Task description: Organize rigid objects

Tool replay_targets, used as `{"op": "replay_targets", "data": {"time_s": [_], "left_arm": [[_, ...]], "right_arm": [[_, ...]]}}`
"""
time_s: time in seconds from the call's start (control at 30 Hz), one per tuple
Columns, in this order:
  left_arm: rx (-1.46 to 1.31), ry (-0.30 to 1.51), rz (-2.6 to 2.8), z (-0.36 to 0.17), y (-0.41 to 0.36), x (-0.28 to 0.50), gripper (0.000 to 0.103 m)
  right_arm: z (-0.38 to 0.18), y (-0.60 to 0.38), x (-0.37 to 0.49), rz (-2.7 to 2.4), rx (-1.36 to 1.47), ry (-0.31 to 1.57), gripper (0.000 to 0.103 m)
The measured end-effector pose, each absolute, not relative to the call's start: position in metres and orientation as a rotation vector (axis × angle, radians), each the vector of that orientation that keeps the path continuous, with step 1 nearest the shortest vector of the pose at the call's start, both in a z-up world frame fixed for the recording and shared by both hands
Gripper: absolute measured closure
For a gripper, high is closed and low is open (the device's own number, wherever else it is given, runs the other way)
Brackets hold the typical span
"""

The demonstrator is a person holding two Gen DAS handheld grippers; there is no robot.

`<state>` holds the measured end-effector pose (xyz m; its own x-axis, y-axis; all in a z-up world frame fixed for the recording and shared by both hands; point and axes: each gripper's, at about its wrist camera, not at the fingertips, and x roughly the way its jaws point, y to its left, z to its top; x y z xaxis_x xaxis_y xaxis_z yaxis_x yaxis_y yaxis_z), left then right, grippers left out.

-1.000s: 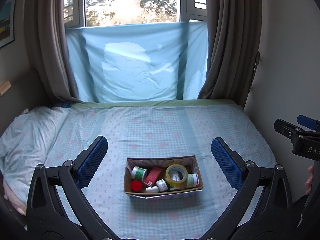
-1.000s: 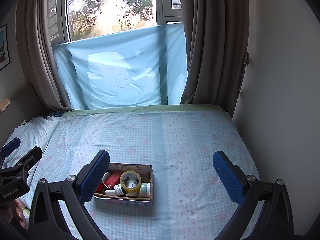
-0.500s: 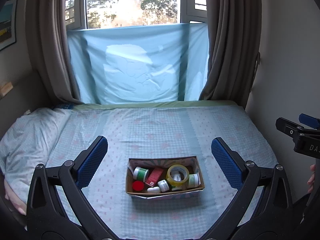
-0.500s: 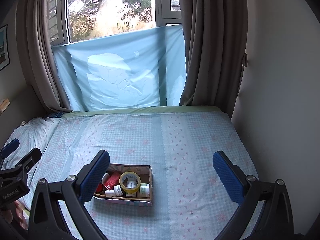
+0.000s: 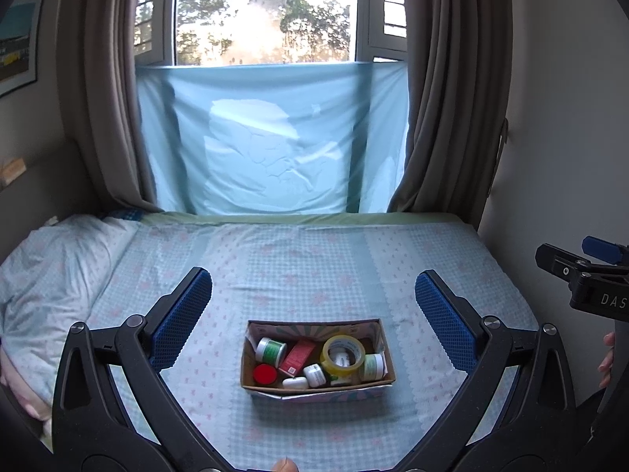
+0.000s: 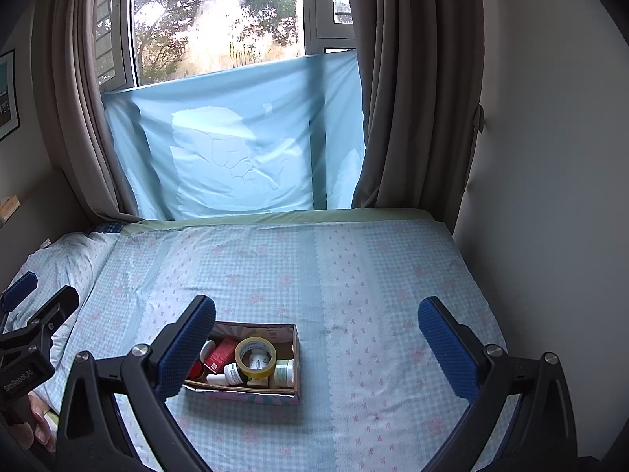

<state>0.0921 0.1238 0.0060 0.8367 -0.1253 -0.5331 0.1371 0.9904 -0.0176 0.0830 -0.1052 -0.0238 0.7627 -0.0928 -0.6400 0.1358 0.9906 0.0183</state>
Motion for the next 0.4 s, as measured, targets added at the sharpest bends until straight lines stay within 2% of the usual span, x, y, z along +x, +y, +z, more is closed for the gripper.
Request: {"op": "replay_targets", "data": {"time_s": [0.4], "left_arm": [[0.022,0.574,-0.144,-0.0022,0.1242,0.0946,0.0]], "right_arm": [[-0.0273,-0.1045,0.0849,-0.13,0.081,0.711,0.0]]}}
